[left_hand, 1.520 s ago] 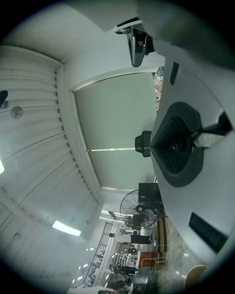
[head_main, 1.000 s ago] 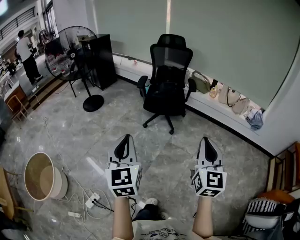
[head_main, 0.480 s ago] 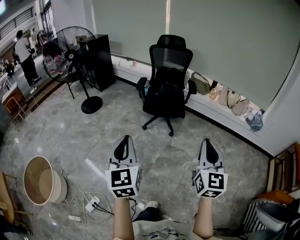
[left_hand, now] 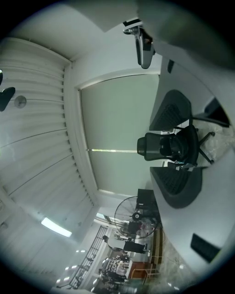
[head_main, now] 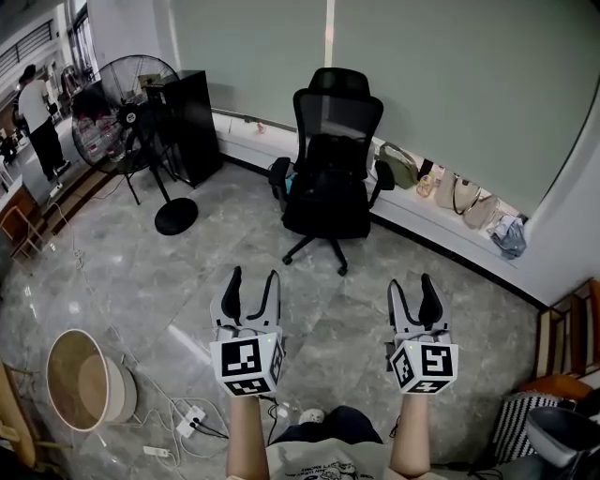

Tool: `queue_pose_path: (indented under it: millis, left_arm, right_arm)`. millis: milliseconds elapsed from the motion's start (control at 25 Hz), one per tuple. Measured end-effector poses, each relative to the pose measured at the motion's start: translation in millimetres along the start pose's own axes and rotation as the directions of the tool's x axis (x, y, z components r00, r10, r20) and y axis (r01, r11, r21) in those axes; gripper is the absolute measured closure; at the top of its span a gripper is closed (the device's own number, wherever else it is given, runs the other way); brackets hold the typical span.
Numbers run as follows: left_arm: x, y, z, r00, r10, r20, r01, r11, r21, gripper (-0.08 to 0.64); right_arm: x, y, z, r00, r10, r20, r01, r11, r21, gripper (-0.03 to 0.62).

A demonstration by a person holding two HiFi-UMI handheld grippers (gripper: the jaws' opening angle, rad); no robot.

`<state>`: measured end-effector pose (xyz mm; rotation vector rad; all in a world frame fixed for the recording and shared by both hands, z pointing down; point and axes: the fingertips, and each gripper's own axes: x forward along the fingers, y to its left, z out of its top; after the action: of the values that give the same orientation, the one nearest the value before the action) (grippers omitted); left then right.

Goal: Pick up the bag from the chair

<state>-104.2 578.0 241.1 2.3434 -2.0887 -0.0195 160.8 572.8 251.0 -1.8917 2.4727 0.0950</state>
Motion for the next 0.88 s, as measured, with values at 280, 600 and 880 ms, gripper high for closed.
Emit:
queue_pose_path:
  millis: [280,600,880]
  left_arm:
    - [37.7,16.3,-12.1,0.999,-0.020,-0.028,0.020,1.000,0.001,0.318]
    - [112.9,21.1,-24.2,0.999,-0.006,-0.048,0.006,1.000,-0.003,0.316]
    - [219.8,23.8,-29.7,0.998,0.041,-0.049,-0.041,0.999,-0.001,0.310]
  right_arm:
    - [34.3,0.3,-10.0,1.000,-0.007,-0.024,0.007,1.000,-0.004,0.306]
    - [108.7,-27.4,-26.4,0.999,0.011,-0.042,-0.011,1.000,0.001,0.288]
    - [220.6,-68.4,-40.5,0.998,0.053,-0.041,-0.052,0.999,0.014,0.284]
